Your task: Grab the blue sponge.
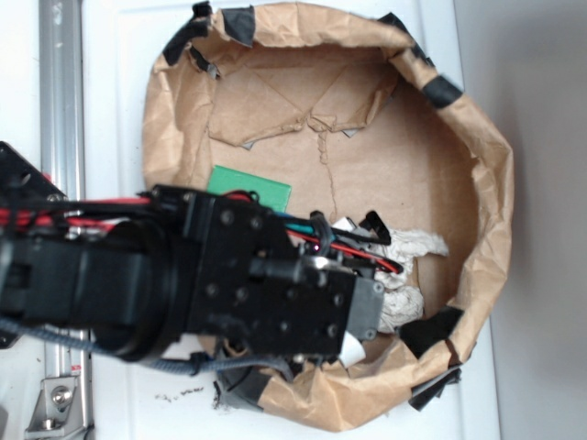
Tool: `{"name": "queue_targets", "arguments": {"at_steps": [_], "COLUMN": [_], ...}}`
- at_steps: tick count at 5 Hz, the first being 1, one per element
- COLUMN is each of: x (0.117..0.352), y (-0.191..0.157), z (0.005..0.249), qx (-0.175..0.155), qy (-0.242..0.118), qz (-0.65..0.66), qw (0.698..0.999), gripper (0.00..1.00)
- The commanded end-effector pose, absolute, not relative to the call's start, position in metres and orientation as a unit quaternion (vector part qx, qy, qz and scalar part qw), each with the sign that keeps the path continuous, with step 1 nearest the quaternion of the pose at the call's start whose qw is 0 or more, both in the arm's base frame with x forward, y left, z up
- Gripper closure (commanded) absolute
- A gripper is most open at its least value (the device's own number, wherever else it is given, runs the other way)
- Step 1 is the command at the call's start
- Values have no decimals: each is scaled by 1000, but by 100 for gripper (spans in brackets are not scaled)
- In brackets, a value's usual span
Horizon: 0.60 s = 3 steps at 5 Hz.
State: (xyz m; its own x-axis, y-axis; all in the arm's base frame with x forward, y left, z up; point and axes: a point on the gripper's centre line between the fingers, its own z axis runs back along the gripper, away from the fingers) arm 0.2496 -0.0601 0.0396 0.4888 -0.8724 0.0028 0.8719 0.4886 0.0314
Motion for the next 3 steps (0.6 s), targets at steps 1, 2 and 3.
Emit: {"name": "queue_targets", "arguments": {"at_steps": [1,2,3], "x": [252,257,263], "y": [-87,-89,-68], "z": [42,32,56], "qx": [-35,21,30], "qy": [-26,-8,-45], "qz": [-567,-544,-435], "qw": [823,839,899], "gripper": [0,100,100]}}
